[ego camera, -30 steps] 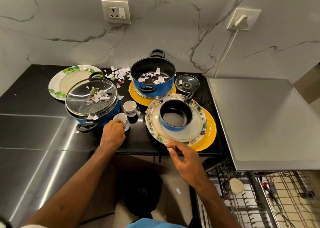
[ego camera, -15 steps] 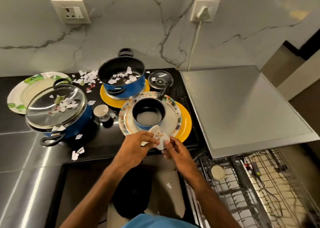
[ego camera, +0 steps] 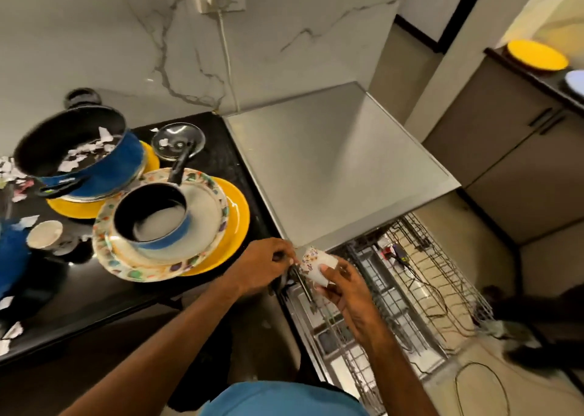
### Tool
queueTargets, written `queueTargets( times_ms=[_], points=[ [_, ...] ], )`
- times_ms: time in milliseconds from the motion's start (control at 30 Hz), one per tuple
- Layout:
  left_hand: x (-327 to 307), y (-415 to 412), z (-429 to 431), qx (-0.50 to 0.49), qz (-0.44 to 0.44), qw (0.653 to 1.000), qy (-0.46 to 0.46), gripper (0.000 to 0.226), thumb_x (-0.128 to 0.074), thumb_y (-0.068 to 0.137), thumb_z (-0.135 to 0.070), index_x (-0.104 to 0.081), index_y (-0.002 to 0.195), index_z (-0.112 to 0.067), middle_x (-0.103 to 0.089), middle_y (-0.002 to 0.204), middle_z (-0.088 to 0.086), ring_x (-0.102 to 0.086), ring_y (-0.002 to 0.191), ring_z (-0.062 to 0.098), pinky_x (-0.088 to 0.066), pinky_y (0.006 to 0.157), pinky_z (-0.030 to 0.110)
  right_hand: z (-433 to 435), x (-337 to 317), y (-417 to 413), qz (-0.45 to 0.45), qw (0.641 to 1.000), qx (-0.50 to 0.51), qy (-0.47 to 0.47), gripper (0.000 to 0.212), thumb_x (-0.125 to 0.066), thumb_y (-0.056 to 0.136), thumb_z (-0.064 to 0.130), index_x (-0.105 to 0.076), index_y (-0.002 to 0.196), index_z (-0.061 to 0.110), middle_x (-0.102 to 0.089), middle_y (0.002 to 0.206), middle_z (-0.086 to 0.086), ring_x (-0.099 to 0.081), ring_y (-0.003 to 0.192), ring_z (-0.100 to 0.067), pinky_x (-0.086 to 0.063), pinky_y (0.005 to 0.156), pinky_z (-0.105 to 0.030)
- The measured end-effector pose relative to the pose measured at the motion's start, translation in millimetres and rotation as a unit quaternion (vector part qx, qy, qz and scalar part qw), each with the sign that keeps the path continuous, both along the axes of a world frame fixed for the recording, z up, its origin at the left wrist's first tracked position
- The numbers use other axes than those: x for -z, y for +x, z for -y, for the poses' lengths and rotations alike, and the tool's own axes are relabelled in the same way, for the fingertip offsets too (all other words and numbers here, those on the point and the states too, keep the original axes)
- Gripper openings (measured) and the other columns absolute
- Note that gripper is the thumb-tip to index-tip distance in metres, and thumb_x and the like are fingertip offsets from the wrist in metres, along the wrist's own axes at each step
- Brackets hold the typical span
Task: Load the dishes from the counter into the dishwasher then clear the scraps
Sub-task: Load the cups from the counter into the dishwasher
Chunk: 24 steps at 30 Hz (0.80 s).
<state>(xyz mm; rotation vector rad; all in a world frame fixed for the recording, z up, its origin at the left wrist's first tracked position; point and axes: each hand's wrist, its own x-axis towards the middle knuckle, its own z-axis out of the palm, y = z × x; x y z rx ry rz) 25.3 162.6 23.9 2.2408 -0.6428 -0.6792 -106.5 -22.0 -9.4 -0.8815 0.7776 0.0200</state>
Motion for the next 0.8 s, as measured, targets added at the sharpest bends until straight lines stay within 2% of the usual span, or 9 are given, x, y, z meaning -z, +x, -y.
queueTargets(
  times_ms=[67, 133, 167, 233, 333, 433, 533, 667, 800],
  points=[
    [9.4, 6.5, 23.7, -0.001, 0.007, 0.998, 0.06, 0.029, -0.069, 0.092, -0.019, -0.067, 0.118, -0.029, -0.067, 0.124, -0.005, -0.064, 0.101, 0.006, -0.05, 0.09, 0.018, 24.7, 17.6, -14.2, -0.029, 0.999, -0.021, -0.021, 0.052, -0.081, 0.084, 0.01, -0.061, 0.131, 0.012, -0.071, 0.128, -0.019, -0.072, 0.112, -0.038, -0.065, 0.074, -0.033],
    [14.7, 13.0, 45.2, 0.023, 0.025, 0.99, 0.14, 0.056, -0.068, 0.093, -0.026, -0.048, 0.146, -0.022, -0.052, 0.147, 0.004, -0.057, 0.125, 0.019, -0.046, 0.106, 0.031, 44.8, 31.9, -25.1, -0.072, 0.99, -0.078, -0.098, 0.048, -0.081, 0.086, 0.013, -0.061, 0.128, 0.019, -0.07, 0.129, -0.013, -0.072, 0.111, -0.034, -0.063, 0.076, -0.033],
    [15.7, 15.8, 55.5, 0.033, 0.025, 0.982, 0.182, 0.068, -0.067, 0.093, -0.03, -0.037, 0.152, -0.019, -0.045, 0.154, 0.007, -0.05, 0.135, 0.025, -0.042, 0.111, 0.037, 53.1, 38.8, -29.5, -0.101, 0.977, -0.115, -0.15, 0.047, -0.08, 0.088, 0.014, -0.058, 0.129, 0.023, -0.067, 0.128, -0.007, -0.071, 0.11, -0.03, -0.062, 0.074, -0.031],
    [17.7, 19.6, 74.6, 0.04, 0.031, 0.964, 0.263, 0.078, -0.07, 0.089, -0.034, -0.031, 0.153, -0.014, -0.048, 0.149, 0.012, -0.051, 0.133, 0.032, -0.045, 0.105, 0.044, 68.6, 55.9, -33.4, -0.145, 0.943, -0.176, -0.242, 0.055, -0.08, 0.089, 0.016, -0.05, 0.135, 0.026, -0.059, 0.128, 0.002, -0.068, 0.105, -0.021, -0.056, 0.067, -0.024],
    [22.7, 17.8, 98.0, 0.062, 0.112, 0.919, 0.373, 0.067, -0.069, 0.092, -0.029, -0.037, 0.147, -0.01, -0.059, 0.133, 0.01, -0.06, 0.121, 0.031, -0.053, 0.092, 0.046, 90.4, 99.0, -30.0, -0.173, 0.899, -0.234, -0.326, 0.068, -0.086, 0.082, 0.013, -0.045, 0.137, 0.019, -0.058, 0.131, -0.002, -0.063, 0.097, -0.008, -0.052, 0.064, -0.016],
    [26.7, 19.2, 111.6, 0.09, 0.164, 0.888, 0.42, 0.048, -0.064, 0.094, -0.021, -0.05, 0.139, -0.011, -0.061, 0.127, 0.008, -0.062, 0.118, 0.028, -0.054, 0.086, 0.042, 102.5, 136.2, -20.8, -0.202, 0.865, -0.271, -0.372, 0.076, -0.092, 0.075, 0.014, -0.045, 0.134, 0.017, -0.059, 0.129, -0.008, -0.065, 0.099, -0.016, -0.062, 0.07, -0.027],
    [22.3, 25.2, 119.0, 0.107, 0.157, 0.881, 0.433, 0.042, -0.068, 0.092, -0.021, -0.056, 0.131, -0.013, -0.06, 0.128, 0.006, -0.059, 0.12, 0.027, -0.053, 0.088, 0.041, 106.5, 171.0, -15.0, -0.228, 0.816, -0.336, -0.413, 0.077, -0.093, 0.073, 0.021, -0.042, 0.13, 0.016, -0.053, 0.124, -0.005, -0.062, 0.105, -0.024, -0.06, 0.074, -0.029],
    [21.6, 30.1, 124.2, 0.111, 0.155, 0.876, 0.442, 0.039, -0.067, 0.091, -0.018, -0.057, 0.129, -0.015, -0.059, 0.128, 0.005, -0.059, 0.12, 0.027, -0.053, 0.09, 0.042, 105.3, 219.2, -11.1, -0.249, 0.763, -0.405, -0.438, 0.076, -0.091, 0.07, 0.034, -0.039, 0.124, 0.021, -0.06, 0.124, -0.011, -0.068, 0.101, -0.029, -0.062, 0.081, -0.036],
    [22.5, 33.5, 126.5, 0.1, 0.153, 0.877, 0.445, 0.04, -0.069, 0.091, -0.019, -0.058, 0.129, -0.014, -0.061, 0.127, 0.007, -0.06, 0.119, 0.028, -0.054, 0.092, 0.042, 92.0, 236.7, -8.3, -0.242, 0.743, -0.407, -0.473, 0.08, -0.091, 0.074, 0.029, -0.041, 0.134, 0.01, -0.054, 0.123, -0.018, -0.066, 0.104, -0.036, -0.062, 0.082, -0.043]
  ],
)
